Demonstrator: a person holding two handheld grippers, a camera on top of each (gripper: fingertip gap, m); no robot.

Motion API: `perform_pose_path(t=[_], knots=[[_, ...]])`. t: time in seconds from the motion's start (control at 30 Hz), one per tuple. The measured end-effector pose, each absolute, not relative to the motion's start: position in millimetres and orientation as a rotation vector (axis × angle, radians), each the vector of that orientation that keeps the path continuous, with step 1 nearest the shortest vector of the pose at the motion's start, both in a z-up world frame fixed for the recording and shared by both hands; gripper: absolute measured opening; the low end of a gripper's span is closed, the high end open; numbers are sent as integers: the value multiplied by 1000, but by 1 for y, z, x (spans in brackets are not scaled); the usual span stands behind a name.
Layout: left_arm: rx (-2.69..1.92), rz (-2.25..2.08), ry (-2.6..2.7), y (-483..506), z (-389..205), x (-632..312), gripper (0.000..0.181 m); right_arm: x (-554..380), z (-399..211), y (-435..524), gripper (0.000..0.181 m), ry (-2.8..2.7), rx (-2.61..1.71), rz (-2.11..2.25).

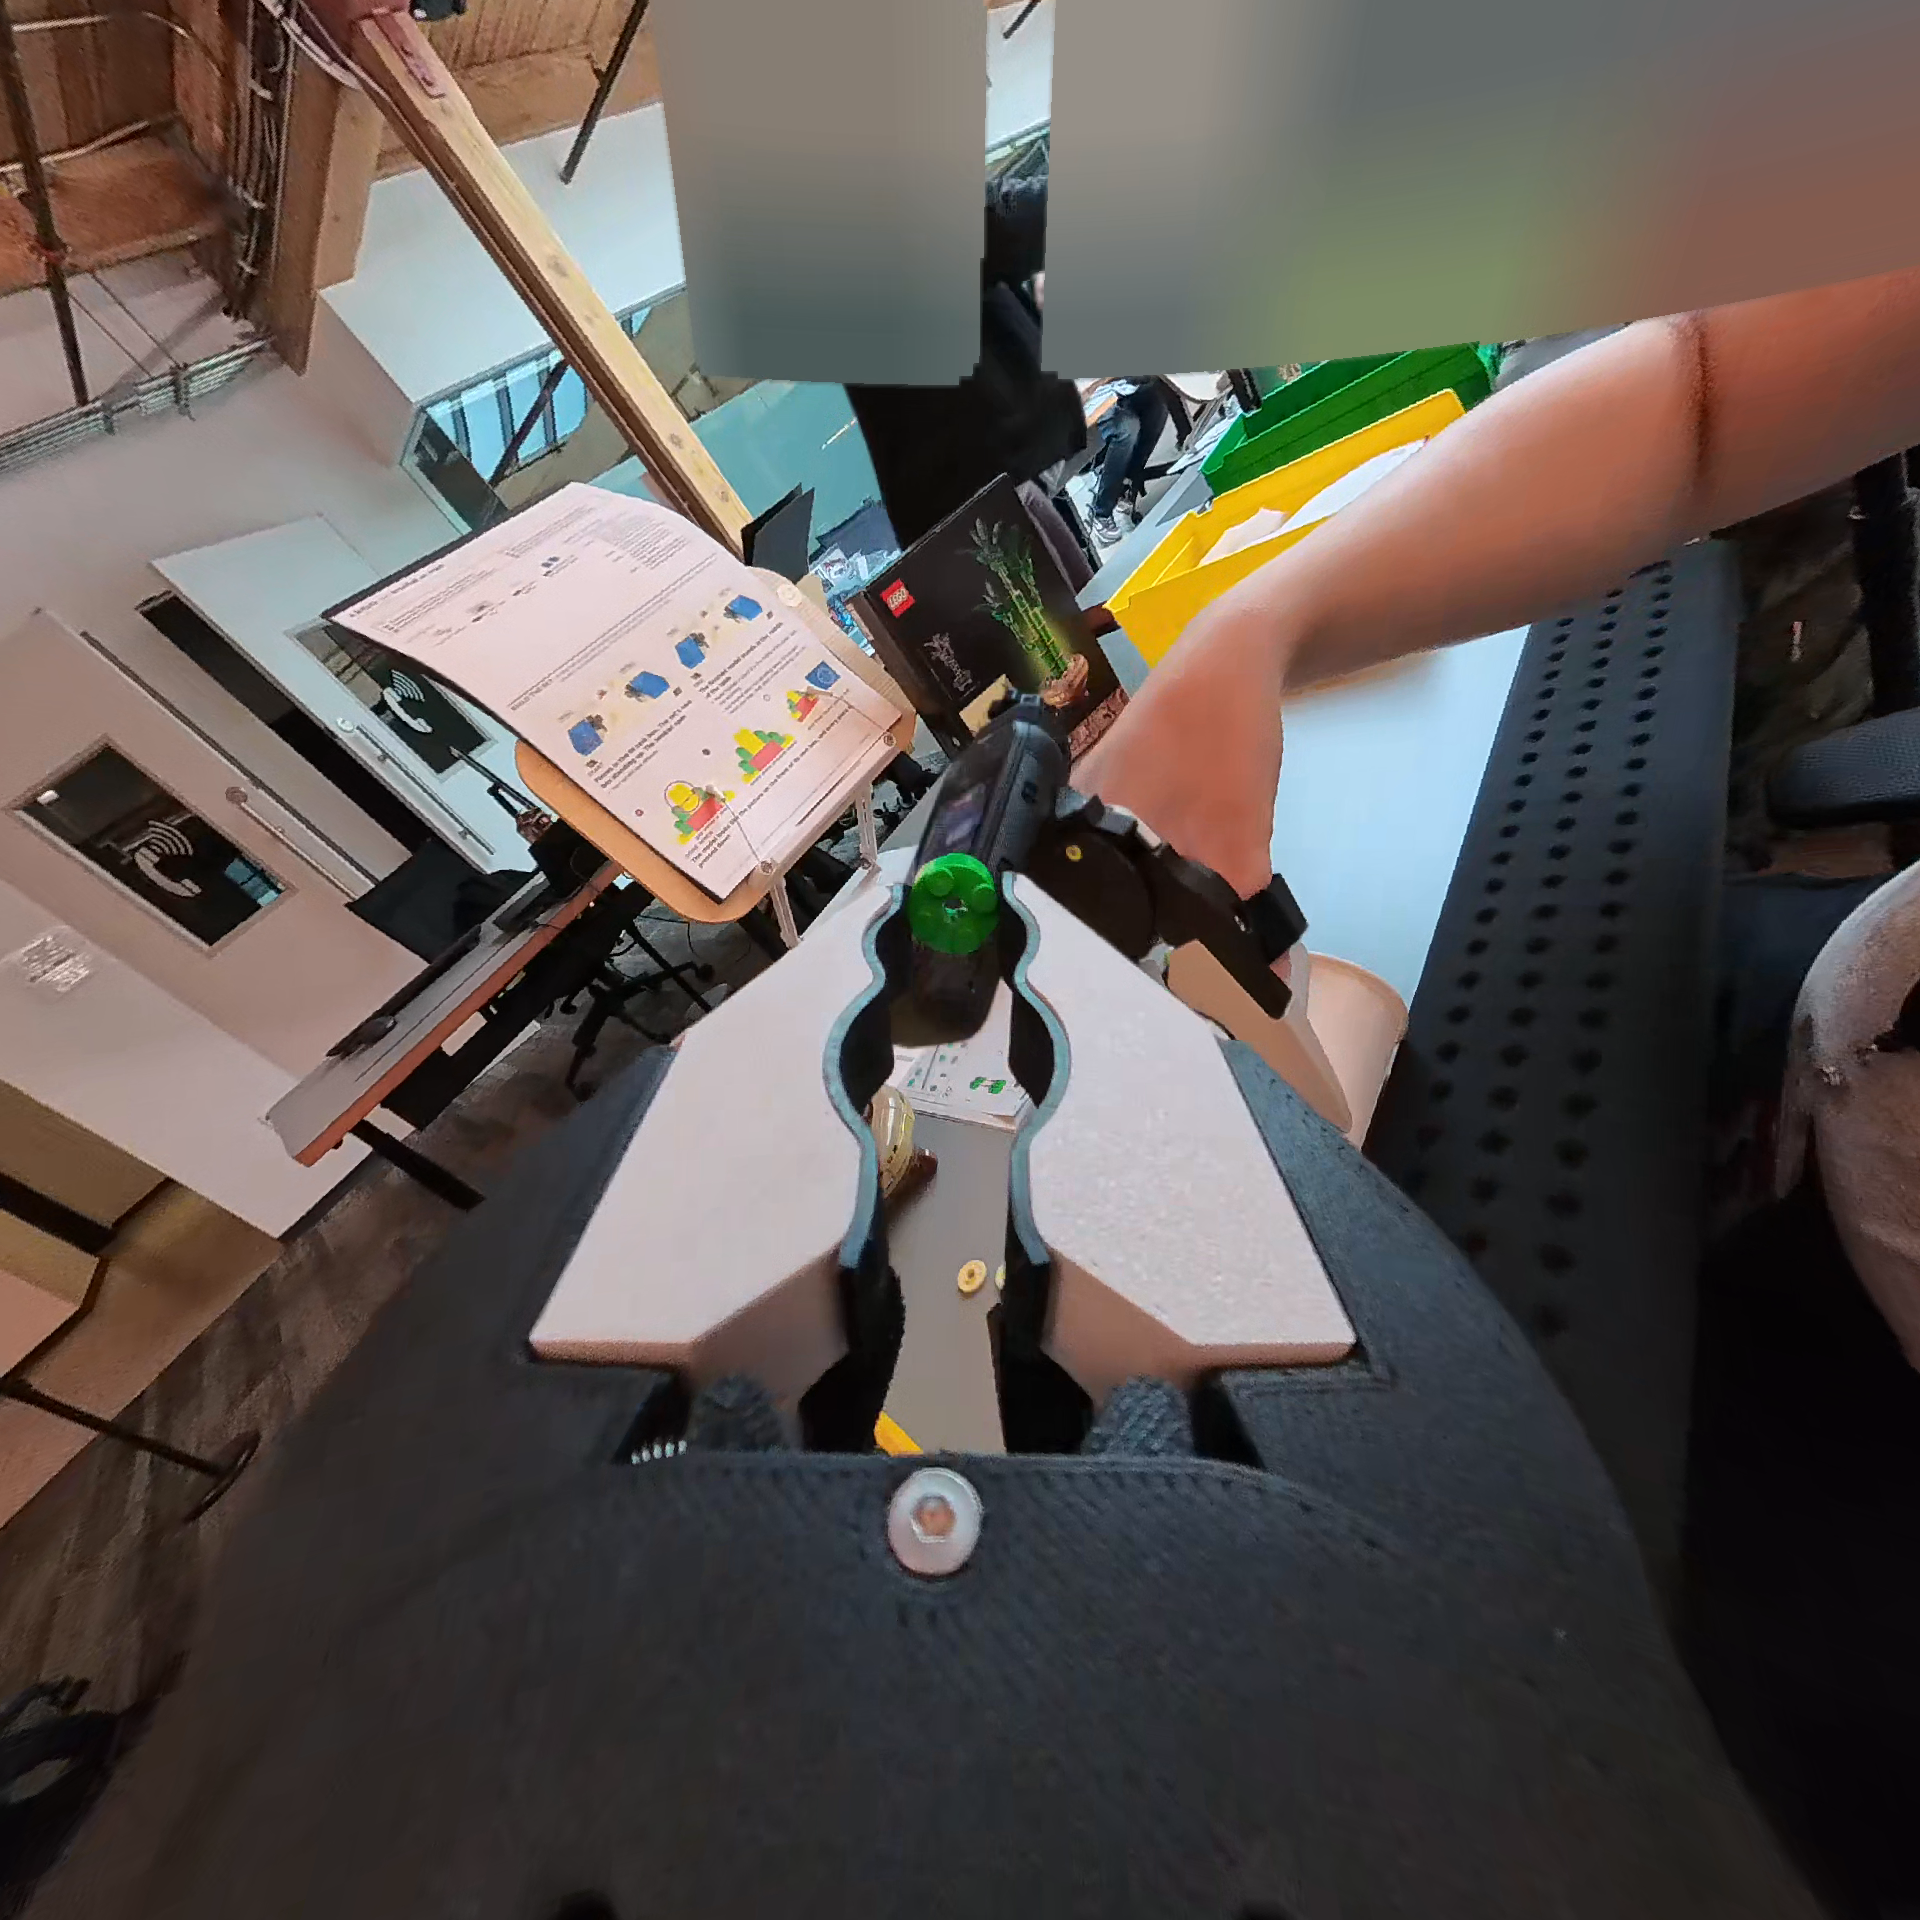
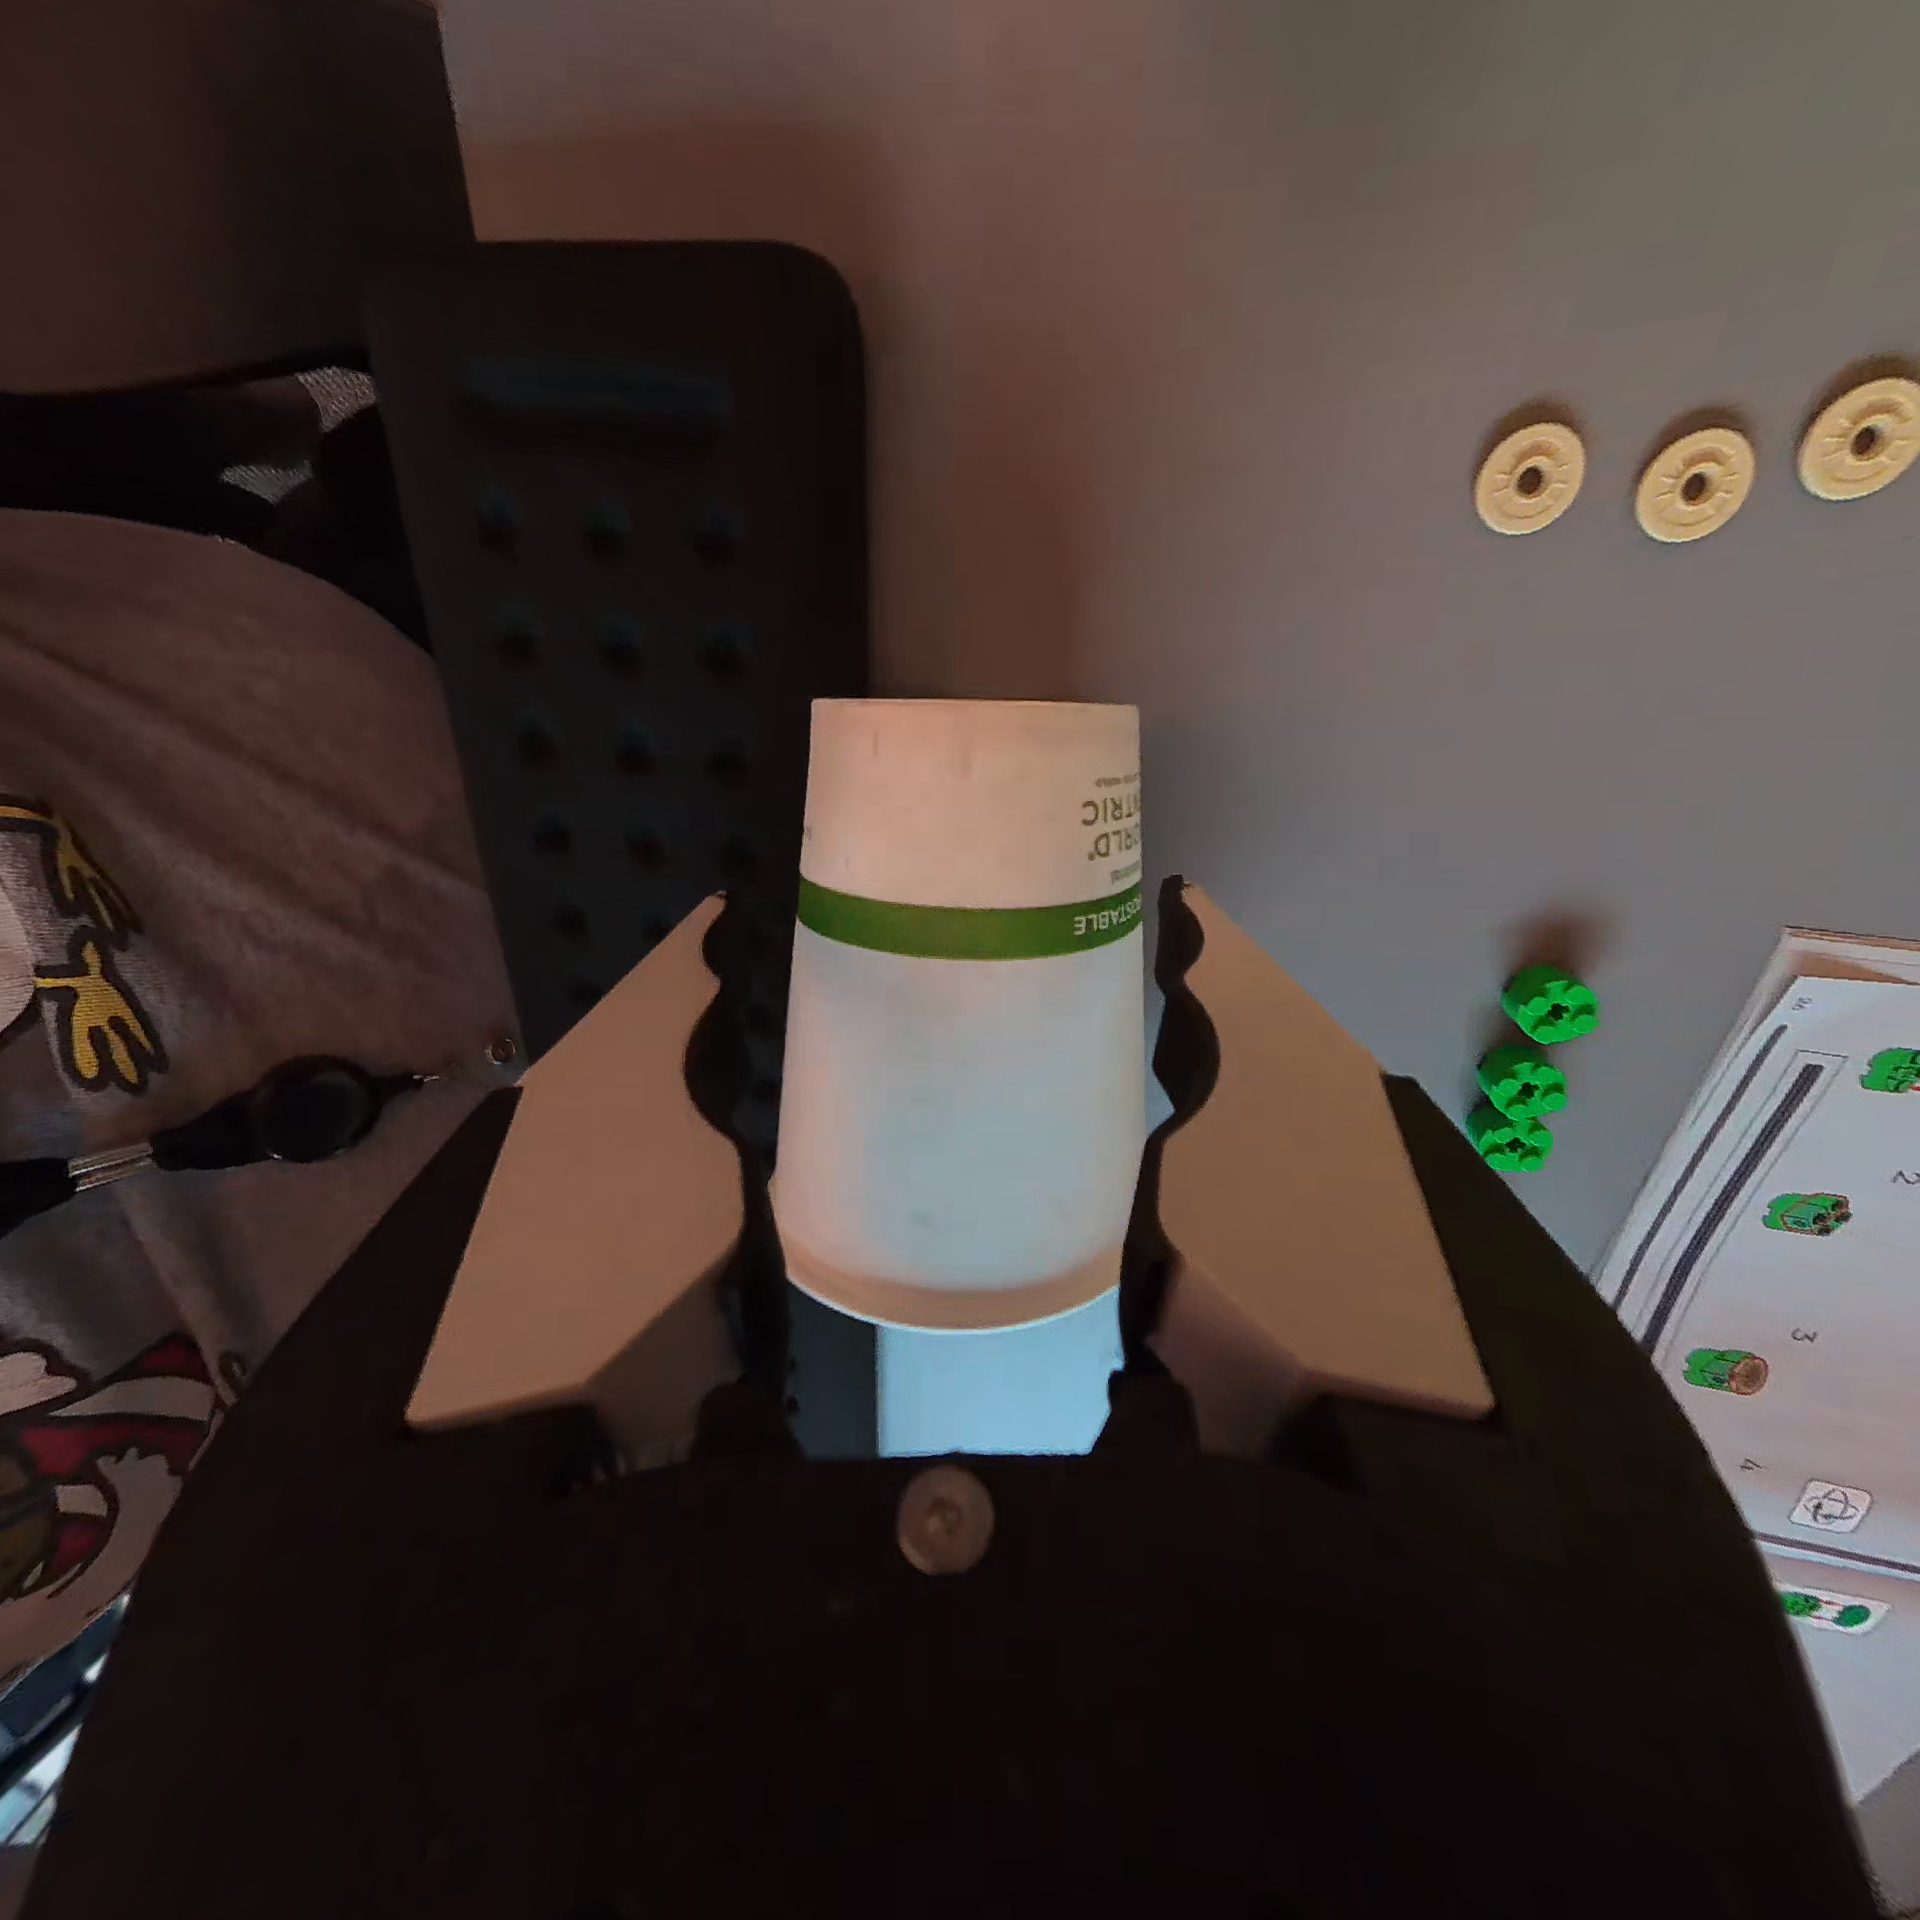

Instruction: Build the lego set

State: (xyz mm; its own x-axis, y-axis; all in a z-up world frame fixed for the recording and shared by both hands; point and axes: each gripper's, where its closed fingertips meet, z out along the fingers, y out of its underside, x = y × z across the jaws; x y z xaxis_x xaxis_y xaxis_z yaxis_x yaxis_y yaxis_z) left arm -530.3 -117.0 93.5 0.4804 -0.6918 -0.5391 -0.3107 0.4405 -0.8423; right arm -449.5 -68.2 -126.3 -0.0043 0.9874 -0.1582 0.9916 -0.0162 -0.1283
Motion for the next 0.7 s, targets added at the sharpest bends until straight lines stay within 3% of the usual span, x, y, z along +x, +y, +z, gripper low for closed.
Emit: perform_pose_path(t=[0.4, 0.7], knots=[[-1161, -320, 1106, -114, 86, -525, 14, -451, -132, -68, 70, 2203, 2190, -318], [-1156, -343, 1120, -114, 86, -515, 14, -475, -77, -49, 70, 2126, 2382, -976]])
